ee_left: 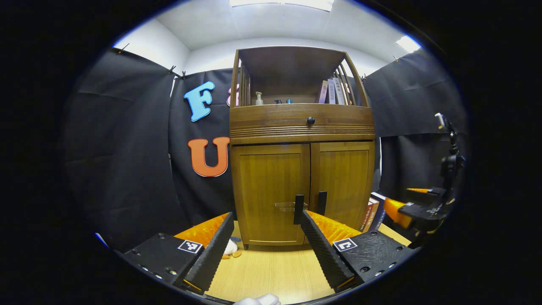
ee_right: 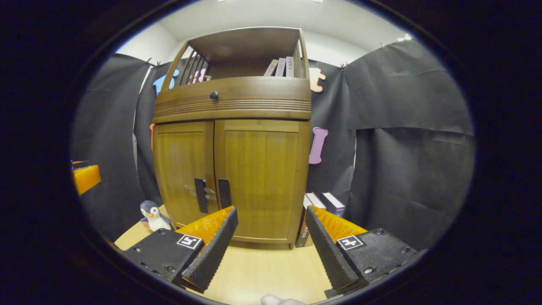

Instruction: Open the right door of the double-door shoe cabinet with the right hand, and open the left door with the left hand.

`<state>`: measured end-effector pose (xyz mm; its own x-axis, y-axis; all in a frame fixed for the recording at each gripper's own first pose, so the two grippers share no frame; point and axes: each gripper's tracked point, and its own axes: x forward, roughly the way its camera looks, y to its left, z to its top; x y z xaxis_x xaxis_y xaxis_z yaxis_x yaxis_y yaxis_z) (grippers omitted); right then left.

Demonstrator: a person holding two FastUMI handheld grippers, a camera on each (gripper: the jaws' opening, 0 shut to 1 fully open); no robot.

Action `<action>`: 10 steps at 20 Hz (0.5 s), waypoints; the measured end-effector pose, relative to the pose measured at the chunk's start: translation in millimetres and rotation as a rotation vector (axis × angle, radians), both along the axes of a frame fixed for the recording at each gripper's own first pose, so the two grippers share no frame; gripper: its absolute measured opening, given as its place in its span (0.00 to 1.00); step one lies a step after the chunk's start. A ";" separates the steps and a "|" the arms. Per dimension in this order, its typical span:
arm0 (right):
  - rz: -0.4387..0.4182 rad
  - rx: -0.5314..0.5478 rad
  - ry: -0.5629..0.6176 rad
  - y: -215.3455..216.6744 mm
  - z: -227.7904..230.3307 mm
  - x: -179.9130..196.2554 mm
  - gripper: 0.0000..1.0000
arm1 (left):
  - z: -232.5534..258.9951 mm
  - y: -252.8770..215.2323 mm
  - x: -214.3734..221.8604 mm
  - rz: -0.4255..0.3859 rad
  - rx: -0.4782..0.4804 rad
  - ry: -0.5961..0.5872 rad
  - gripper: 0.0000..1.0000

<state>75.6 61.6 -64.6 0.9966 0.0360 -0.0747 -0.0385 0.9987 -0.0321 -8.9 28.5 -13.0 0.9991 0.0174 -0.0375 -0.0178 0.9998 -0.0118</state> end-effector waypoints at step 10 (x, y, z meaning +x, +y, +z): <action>0.082 0.003 0.025 82.3 -43.2 122.5 1.00 | 0.5 28.1 -18.5 0.087 -0.014 0.019 0.96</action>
